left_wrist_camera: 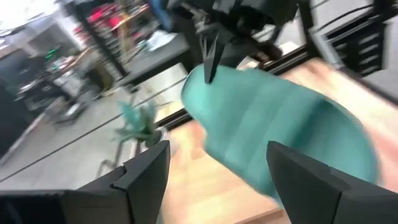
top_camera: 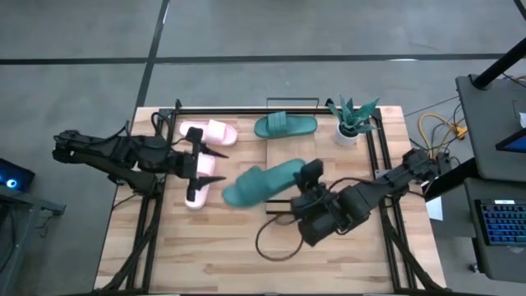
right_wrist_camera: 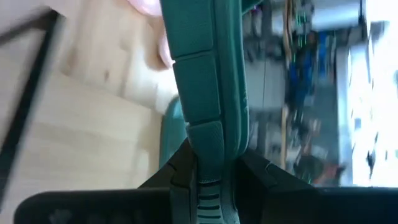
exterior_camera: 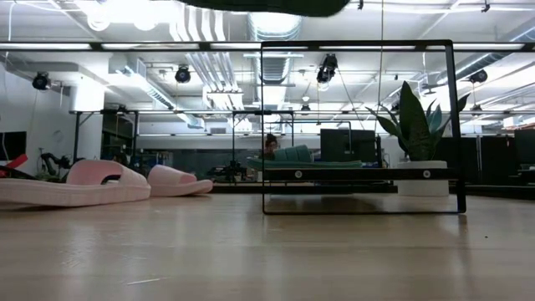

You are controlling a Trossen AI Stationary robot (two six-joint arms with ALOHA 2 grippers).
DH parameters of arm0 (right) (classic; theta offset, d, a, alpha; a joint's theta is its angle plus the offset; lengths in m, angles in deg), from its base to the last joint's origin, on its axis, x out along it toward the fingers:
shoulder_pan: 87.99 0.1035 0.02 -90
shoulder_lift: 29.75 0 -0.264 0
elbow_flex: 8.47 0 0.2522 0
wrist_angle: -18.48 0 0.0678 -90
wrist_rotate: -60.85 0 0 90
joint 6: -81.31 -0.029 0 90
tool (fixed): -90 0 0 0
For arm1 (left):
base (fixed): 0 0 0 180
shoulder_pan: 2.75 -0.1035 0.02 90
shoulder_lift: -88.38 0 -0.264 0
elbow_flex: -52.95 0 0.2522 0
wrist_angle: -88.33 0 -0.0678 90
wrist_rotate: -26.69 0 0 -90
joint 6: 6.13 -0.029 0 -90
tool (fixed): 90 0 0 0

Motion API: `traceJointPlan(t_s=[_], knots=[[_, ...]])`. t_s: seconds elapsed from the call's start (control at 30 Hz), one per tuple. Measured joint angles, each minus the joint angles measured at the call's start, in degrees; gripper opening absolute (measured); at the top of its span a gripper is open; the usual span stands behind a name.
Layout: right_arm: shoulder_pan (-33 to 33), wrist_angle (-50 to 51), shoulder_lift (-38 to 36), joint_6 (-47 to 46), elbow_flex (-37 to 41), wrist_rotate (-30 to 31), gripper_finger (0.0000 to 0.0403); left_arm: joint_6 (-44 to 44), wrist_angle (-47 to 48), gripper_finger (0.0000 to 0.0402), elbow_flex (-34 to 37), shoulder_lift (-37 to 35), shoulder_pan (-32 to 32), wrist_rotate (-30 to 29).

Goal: Pick and place slides into the shelf
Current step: Put the green slipper on the shelf

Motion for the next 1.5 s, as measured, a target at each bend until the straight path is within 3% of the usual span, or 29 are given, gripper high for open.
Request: traceJointPlan(t_s=[0.2, 0.4, 0.63, 0.77, 1.03, 1.23, 1.5], knots=[[-3.1, 14.0, -0.8, -20.7, 0.3, 0.8, 0.0055, -0.2, -0.1, 0.0251, 1.4, 1.2, 0.0, -3.9], [-5.3, 13.5, -3.5, -23.6, 5.7, 1.8, 0.0053, -0.3, -1.2, 0.0251, 4.2, 1.5, 0.0, -13.6], [-7.1, 13.4, -7.4, -28.0, 16.5, 3.7, 0.0053, -0.8, -4.0, 0.0251, 8.0, 1.6, 0.0, -17.0], [-7.1, 11.0, -9.6, -28.3, 21.2, 3.1, 0.0053, -9.1, -9.8, 0.0251, 11.0, 3.2, 0.0, -19.4], [-6.6, 7.6, -12.7, -28.1, 21.1, 1.2, 0.0053, -34.5, -34.1, 0.0251, 17.5, 10.0, 0.0, -19.6], [-5.8, 1.3, -14.4, -21.7, 20.3, -2.1, 0.0052, -40.4, -46.1, 0.0251, 18.2, 14.8, -1.3, -19.8], [-5.5, -3.0, -15.4, -16.7, 20.3, -3.3, 0.0051, -40.7, -47.5, 0.025, 18.8, 15.7, -4.1, -19.1]])
